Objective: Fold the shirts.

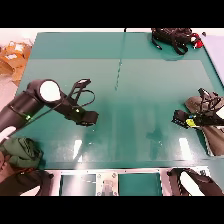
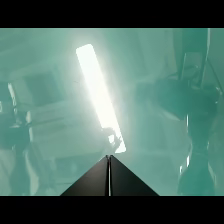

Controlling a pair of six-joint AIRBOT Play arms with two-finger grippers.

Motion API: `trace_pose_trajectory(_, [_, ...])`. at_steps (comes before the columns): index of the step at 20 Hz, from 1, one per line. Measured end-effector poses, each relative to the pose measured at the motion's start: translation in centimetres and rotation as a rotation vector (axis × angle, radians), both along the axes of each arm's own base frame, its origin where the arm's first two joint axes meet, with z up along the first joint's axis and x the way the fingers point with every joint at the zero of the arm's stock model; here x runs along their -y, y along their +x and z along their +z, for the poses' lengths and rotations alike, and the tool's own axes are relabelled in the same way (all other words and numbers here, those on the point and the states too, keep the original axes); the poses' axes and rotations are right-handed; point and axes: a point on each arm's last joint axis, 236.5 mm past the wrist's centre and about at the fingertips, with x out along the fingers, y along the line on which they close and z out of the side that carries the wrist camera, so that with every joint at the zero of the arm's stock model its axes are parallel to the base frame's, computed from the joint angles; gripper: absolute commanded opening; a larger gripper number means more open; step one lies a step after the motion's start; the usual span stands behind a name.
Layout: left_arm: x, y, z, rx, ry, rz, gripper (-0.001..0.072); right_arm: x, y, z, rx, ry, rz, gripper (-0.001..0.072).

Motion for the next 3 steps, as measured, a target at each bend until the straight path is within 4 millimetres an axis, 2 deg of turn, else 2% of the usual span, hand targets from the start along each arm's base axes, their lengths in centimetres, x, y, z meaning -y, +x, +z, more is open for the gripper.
trace_pose_trajectory(3, [-0.14, -0.37, -0.45, -0.008, 0.006, 0.008, 0.0028, -0.12, -0.05, -0.13, 0.001, -0.001, 0.003, 0.0024])
